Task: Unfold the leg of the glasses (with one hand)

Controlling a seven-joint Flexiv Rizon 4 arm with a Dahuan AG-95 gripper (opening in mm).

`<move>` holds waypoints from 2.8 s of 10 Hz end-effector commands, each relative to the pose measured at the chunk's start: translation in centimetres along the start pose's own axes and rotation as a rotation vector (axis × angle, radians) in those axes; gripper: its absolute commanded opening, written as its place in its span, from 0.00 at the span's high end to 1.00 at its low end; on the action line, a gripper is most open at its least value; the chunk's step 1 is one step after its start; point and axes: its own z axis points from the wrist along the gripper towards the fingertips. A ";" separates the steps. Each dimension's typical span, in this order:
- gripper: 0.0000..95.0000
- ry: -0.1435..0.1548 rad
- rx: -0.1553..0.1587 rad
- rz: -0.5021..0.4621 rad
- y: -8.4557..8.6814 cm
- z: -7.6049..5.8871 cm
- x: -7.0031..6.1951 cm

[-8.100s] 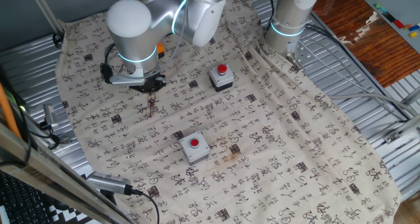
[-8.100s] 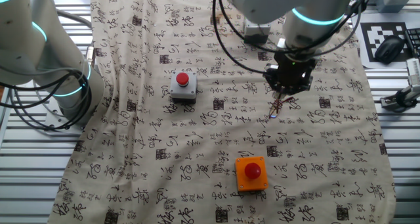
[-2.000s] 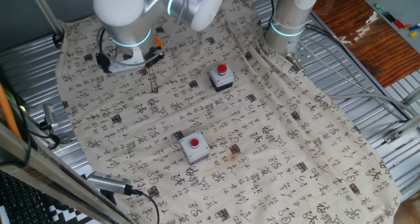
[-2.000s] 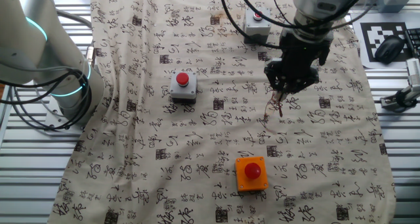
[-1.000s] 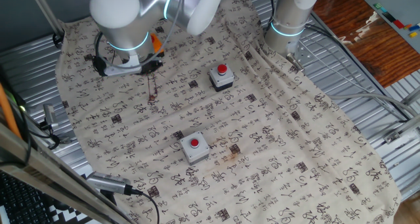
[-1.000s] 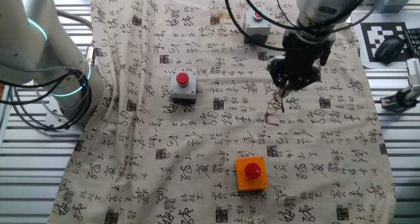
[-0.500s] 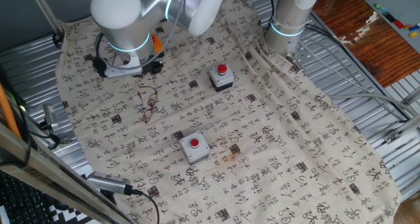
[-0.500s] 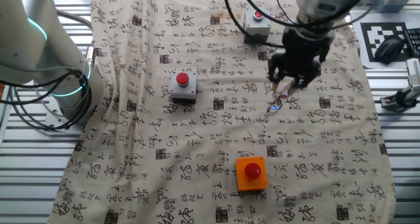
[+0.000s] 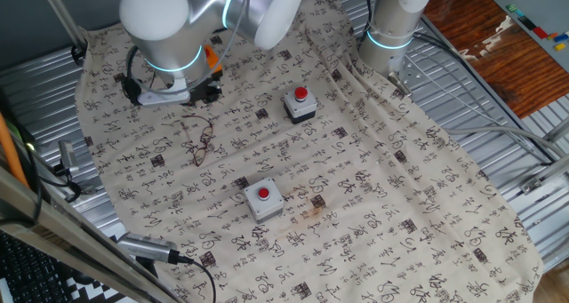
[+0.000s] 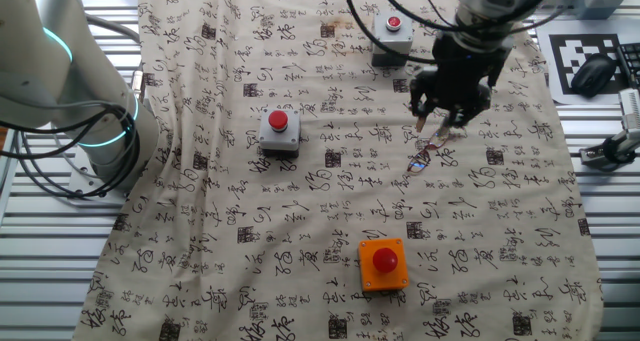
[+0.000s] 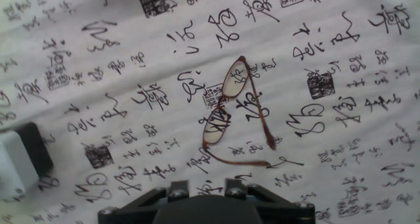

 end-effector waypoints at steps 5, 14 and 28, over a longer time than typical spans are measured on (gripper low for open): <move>1.00 -0.092 -0.047 0.160 0.5 0.0 -1.2; 1.00 -0.125 -0.048 0.166 -3.2 1.9 1.5; 1.00 -0.216 -0.019 0.114 -10.1 6.0 2.9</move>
